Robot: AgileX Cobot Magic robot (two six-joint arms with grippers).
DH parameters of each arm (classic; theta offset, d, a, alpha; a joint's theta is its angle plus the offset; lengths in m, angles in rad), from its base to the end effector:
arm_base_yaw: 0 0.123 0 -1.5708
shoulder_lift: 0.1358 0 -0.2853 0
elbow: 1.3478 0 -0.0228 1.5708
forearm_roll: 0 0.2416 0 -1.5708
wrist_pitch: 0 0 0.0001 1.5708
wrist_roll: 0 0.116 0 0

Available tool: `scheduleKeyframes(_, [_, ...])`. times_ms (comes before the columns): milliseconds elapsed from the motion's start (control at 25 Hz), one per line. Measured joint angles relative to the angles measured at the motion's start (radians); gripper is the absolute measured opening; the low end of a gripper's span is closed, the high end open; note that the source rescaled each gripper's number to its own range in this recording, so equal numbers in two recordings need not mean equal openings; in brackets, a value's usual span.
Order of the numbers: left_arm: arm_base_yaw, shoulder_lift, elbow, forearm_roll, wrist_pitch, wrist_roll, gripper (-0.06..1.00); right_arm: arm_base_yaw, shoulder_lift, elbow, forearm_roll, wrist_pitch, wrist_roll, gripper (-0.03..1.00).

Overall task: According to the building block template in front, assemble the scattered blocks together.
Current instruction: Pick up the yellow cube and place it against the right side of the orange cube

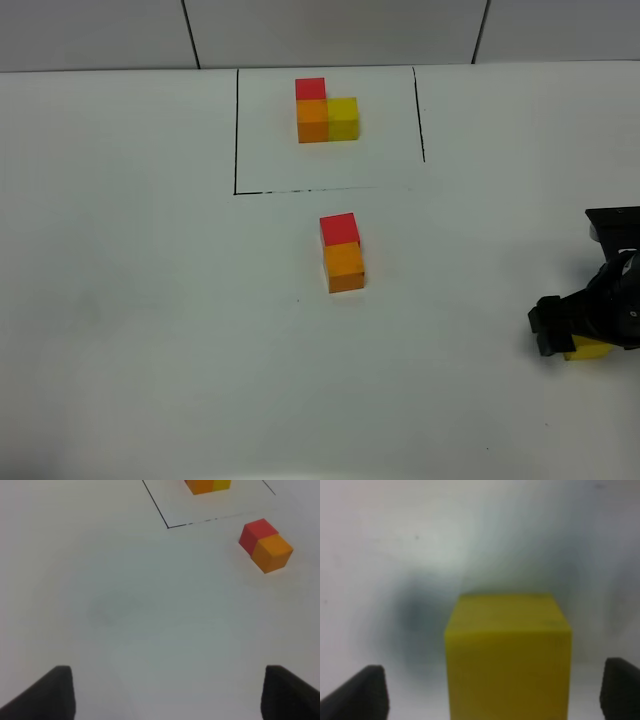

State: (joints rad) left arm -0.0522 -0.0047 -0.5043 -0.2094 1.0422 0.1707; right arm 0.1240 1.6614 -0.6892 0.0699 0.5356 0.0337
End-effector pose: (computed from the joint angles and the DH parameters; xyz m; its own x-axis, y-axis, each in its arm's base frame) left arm 0.0065 -0.0212 0.2665 -0.4075 0.0842 -0.9093 0.2403 0.9705 -0.0178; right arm 0.2496 0.0353 0.1139 -0.9888 -0.0289 -0.1467 -0.0364 0.9981 0.0492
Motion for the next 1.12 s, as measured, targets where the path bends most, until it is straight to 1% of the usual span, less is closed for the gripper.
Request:
scheduleKeyframes(40, [0.0, 0.0, 0.0, 0.0, 0.0, 0.0, 0.81, 0.0, 0.0, 0.0, 0.001, -0.001, 0.0, 0.6])
scheduleKeyframes(120, [0.0, 0.0, 0.0, 0.0, 0.0, 0.0, 0.81, 0.0, 0.0, 0.0, 0.001, -0.001, 0.0, 0.44])
scheduleKeyframes(160, [0.0, 0.0, 0.0, 0.0, 0.0, 0.0, 0.81, 0.0, 0.0, 0.0, 0.001, -0.001, 0.0, 0.33])
scheduleKeyframes(240, [0.0, 0.0, 0.0, 0.0, 0.0, 0.0, 0.81, 0.0, 0.0, 0.0, 0.0, -0.001, 0.0, 0.05])
scheduleKeyframes(280, [0.0, 0.0, 0.0, 0.0, 0.0, 0.0, 0.81, 0.0, 0.0, 0.0, -0.003, -0.001, 0.0, 0.01])
scheduleKeyframes(400, [0.0, 0.0, 0.0, 0.0, 0.0, 0.0, 0.81, 0.0, 0.0, 0.0, -0.026, -0.001, -0.006, 0.01])
scheduleKeyframes(440, [0.0, 0.0, 0.0, 0.0, 0.0, 0.0, 0.81, 0.0, 0.0, 0.0, -0.033, -0.002, -0.024, 0.01])
scheduleKeyframes(520, [0.0, 0.0, 0.0, 0.0, 0.0, 0.0, 0.81, 0.012, 0.0, -0.008, -0.056, -0.004, -0.101, 0.01])
scheduleKeyframes(560, [0.0, 0.0, 0.0, 0.0, 0.0, 0.0, 0.81, 0.029, 0.0, -0.02, -0.076, -0.001, -0.172, 0.01])
scheduleKeyframes(640, [0.0, 0.0, 0.0, 0.0, 0.0, 0.0, 0.81, 0.077, 0.0, -0.057, -0.125, 0.004, -0.368, 0.01])
scheduleKeyframes(760, [0.0, 0.0, 0.0, 0.0, 0.0, 0.0, 0.81, 0.17, 0.013, -0.147, -0.178, 0.021, -0.635, 0.01])
scheduleKeyframes(880, [0.0, 0.0, 0.0, 0.0, 0.0, 0.0, 0.81, 0.244, 0.071, -0.271, -0.204, 0.085, -0.839, 0.01])
scheduleKeyframes(920, [0.0, 0.0, 0.0, 0.0, 0.0, 0.0, 0.81, 0.262, 0.095, -0.307, -0.205, 0.12, -0.892, 0.01])
scheduleKeyframes(1000, [0.0, 0.0, 0.0, 0.0, 0.0, 0.0, 0.81, 0.3, 0.161, -0.397, -0.205, 0.185, -0.961, 0.01])
scheduleKeyframes(1120, [0.0, 0.0, 0.0, 0.0, 0.0, 0.0, 0.81, 0.341, 0.249, -0.514, -0.205, 0.275, -1.023, 0.01])
